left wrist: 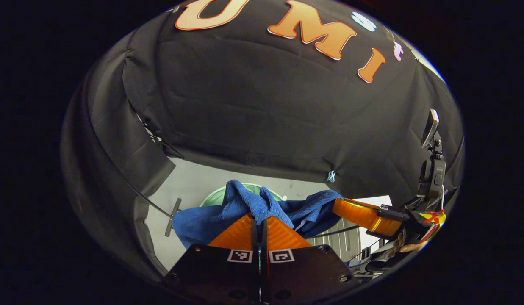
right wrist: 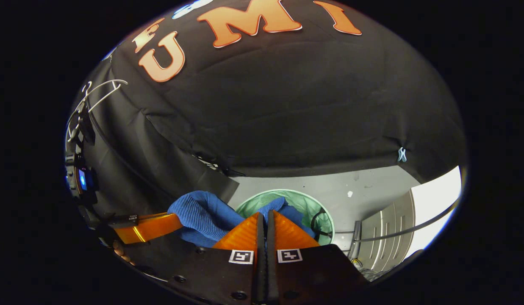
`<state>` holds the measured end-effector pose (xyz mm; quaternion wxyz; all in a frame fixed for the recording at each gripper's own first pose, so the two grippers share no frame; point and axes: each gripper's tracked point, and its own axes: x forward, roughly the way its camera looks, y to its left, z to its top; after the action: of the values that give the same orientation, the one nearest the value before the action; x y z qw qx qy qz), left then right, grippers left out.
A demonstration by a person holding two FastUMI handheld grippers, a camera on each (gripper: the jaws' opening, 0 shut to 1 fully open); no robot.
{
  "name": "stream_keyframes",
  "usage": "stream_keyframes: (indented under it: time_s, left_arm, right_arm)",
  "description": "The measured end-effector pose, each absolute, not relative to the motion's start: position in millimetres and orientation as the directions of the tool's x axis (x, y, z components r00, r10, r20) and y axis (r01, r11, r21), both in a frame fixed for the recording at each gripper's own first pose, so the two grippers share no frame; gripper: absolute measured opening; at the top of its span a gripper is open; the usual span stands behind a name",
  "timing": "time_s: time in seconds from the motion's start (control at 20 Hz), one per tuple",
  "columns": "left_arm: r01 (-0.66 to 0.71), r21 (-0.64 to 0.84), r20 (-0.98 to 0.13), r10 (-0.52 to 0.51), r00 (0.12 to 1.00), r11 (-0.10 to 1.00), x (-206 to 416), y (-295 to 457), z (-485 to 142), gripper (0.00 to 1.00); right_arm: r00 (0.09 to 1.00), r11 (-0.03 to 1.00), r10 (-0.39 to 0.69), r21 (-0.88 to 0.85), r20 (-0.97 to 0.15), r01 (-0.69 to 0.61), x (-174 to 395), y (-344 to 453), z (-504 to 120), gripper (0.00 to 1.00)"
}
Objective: Grasp the clothes on the hanger with both hands and then place them into the laundry hamper below.
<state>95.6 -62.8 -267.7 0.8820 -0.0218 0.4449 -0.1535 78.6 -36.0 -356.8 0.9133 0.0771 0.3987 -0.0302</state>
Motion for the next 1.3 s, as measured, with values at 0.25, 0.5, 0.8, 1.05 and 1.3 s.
stream_keyframes:
  time_s: [0.25,0.5,0.8,1.05,1.3]
  left_arm:
    - [0.253,-0.129,-0.825,-0.245,0.510,0.959,93,-71,-290,0.01]
    - [0.266,-0.061,-0.867,-0.183,0.464,0.962,85,-65,-310,0.02]
    - [0.261,-0.093,-0.880,-0.202,0.431,0.961,70,-65,-317,0.11]
    - [0.267,-0.097,-0.856,-0.217,0.468,0.959,72,-72,-300,0.42]
    - [0.268,-0.112,-0.823,-0.241,0.515,0.957,69,-81,-275,0.63]
  right_arm:
    - [0.603,0.987,-0.053,0.051,-0.796,0.153,71,-47,-399,0.07]
    - [0.527,0.982,-0.101,0.000,-0.844,0.189,53,-56,-421,0.08]
    - [0.543,0.970,-0.116,0.022,-0.832,0.241,44,-69,-413,0.09]
    - [0.558,0.966,-0.129,0.023,-0.820,0.258,38,-74,-395,0.20]
    - [0.591,0.967,-0.146,0.011,-0.793,0.254,24,-75,-371,0.37]
